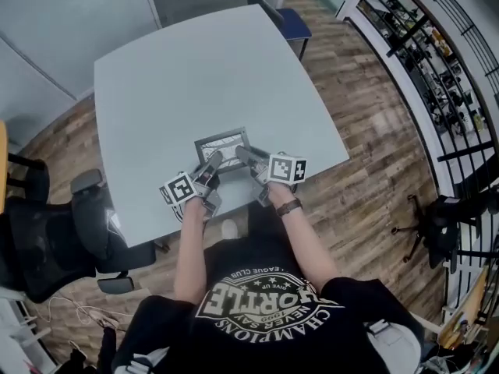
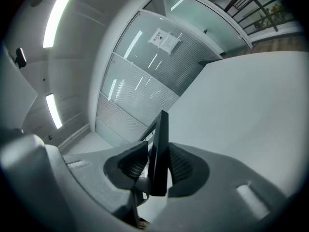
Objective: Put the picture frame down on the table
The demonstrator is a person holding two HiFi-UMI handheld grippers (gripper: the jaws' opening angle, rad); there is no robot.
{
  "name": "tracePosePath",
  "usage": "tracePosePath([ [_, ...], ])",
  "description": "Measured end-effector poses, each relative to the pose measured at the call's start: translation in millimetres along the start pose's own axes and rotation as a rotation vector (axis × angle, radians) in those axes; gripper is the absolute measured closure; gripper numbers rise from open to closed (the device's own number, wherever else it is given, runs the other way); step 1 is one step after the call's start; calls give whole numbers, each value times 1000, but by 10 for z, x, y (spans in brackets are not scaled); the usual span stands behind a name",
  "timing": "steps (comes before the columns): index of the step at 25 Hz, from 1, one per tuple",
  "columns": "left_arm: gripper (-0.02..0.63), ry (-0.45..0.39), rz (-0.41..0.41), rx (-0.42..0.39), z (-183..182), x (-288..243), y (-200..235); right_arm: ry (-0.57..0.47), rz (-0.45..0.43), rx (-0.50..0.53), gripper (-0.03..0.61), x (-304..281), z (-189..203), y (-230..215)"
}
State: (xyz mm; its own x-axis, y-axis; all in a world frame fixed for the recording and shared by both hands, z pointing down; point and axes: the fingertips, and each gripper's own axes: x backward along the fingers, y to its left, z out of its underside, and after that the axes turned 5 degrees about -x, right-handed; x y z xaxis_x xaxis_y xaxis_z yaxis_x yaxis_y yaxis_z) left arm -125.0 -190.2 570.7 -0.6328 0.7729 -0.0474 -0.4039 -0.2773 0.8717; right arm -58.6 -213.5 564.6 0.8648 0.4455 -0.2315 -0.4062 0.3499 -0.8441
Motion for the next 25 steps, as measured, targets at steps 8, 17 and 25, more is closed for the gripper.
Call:
tracePosePath([
  [8,512,25,-127,-51,-314,-662,429,73,9,-39,456,-394,-540,-518],
  [17,492,53,-212,68,-290,-934,1104,193,59,-91,453,-775,-578,-1123],
  [25,492,40,-279,177,-321,-1193,1584,207,84,-160,465,-1068,-710,-1591],
])
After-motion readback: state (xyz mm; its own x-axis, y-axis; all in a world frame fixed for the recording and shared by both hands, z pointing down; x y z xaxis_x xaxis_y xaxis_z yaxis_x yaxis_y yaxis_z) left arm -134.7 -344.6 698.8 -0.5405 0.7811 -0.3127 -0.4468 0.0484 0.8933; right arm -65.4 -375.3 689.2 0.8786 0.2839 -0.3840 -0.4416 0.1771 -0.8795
